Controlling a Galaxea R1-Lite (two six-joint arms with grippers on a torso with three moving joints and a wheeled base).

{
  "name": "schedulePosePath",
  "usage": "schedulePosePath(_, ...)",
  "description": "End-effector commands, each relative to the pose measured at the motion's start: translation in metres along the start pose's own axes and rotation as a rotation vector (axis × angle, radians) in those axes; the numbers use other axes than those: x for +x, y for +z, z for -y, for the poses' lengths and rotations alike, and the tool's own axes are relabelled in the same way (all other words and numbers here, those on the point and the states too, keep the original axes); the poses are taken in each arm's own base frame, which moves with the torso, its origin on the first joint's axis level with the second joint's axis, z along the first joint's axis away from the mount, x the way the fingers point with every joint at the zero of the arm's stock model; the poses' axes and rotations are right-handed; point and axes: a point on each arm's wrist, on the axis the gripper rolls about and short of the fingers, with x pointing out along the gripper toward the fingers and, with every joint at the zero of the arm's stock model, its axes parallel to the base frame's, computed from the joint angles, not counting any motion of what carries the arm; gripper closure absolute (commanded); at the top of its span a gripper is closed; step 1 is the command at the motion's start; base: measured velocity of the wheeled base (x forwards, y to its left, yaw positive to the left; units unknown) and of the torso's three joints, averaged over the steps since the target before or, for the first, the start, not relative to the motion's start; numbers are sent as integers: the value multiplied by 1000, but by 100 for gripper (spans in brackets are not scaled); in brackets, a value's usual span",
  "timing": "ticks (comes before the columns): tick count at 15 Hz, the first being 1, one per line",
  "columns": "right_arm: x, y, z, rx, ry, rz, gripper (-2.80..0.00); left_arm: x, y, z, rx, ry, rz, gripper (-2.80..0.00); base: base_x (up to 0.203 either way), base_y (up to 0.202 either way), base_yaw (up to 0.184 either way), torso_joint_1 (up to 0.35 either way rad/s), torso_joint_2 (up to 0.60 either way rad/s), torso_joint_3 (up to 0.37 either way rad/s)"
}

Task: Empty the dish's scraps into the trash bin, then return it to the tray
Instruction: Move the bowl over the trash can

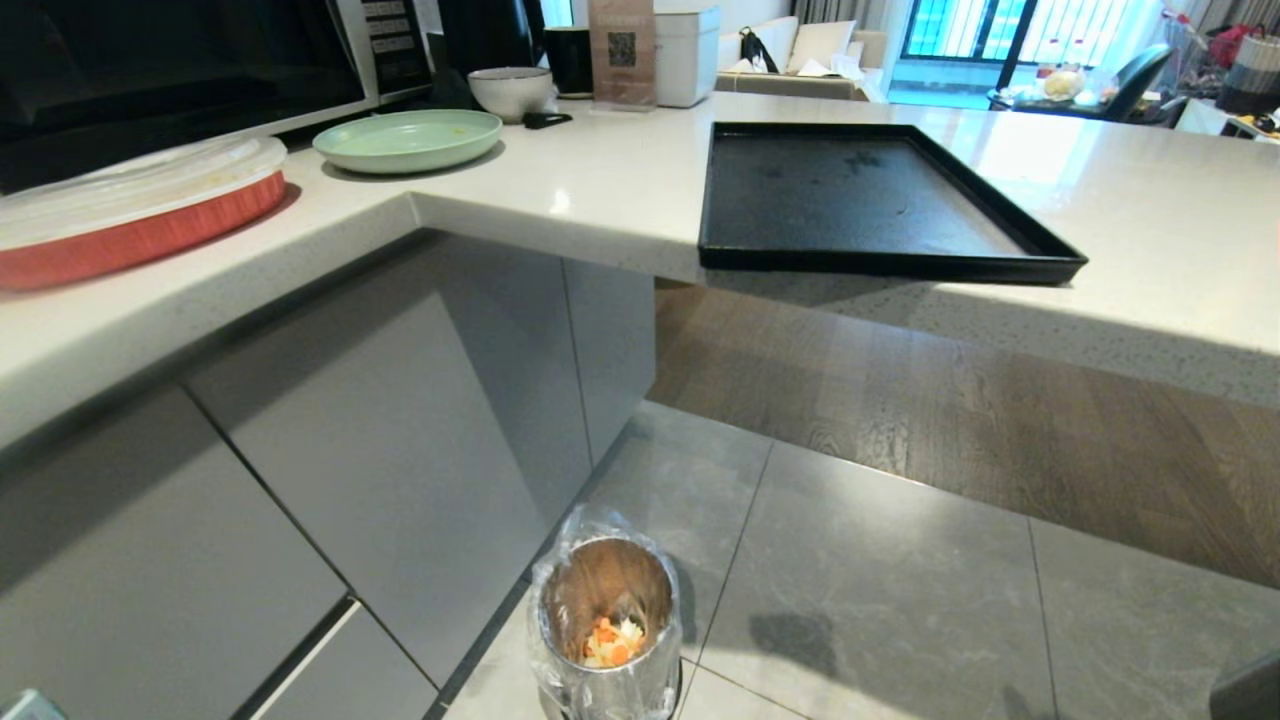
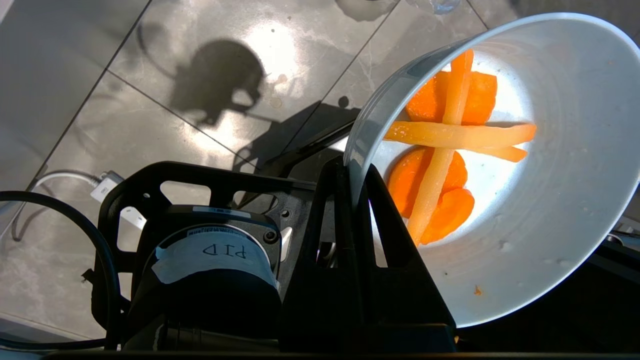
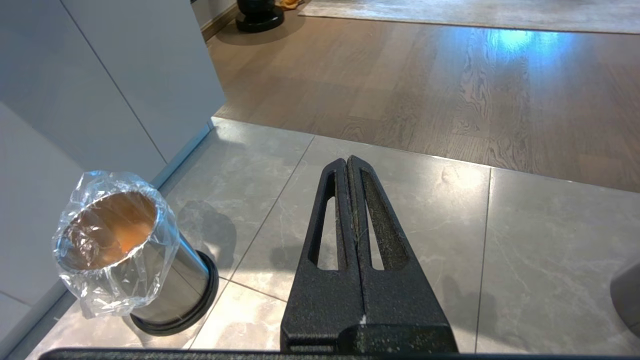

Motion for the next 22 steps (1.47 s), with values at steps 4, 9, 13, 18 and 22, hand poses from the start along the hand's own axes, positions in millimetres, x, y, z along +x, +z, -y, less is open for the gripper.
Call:
schedulePosePath(4,0,0,0,1,0,1,0,0,0,0,-2,1,-7,0,0,0,0,0,0,0)
schedulePosePath(9,0,0,0,1,0,1,0,1,-1,0,2,1,-10,0,0,0,0,0,0,0)
schedulePosePath(13,0,0,0,1,0,1,0,0,-1,0,4,-1,-8,0,-1,-63,1,3,0,0)
schedulePosePath(18,0,0,0,1,0,1,0,0,-1,0,4,0,-7,0,0,-195,-1,4,4,2)
schedulePosePath(22,0,0,0,1,0,1,0,0,-1,0,4,1,-6,0,0,-176,0,6,3,3)
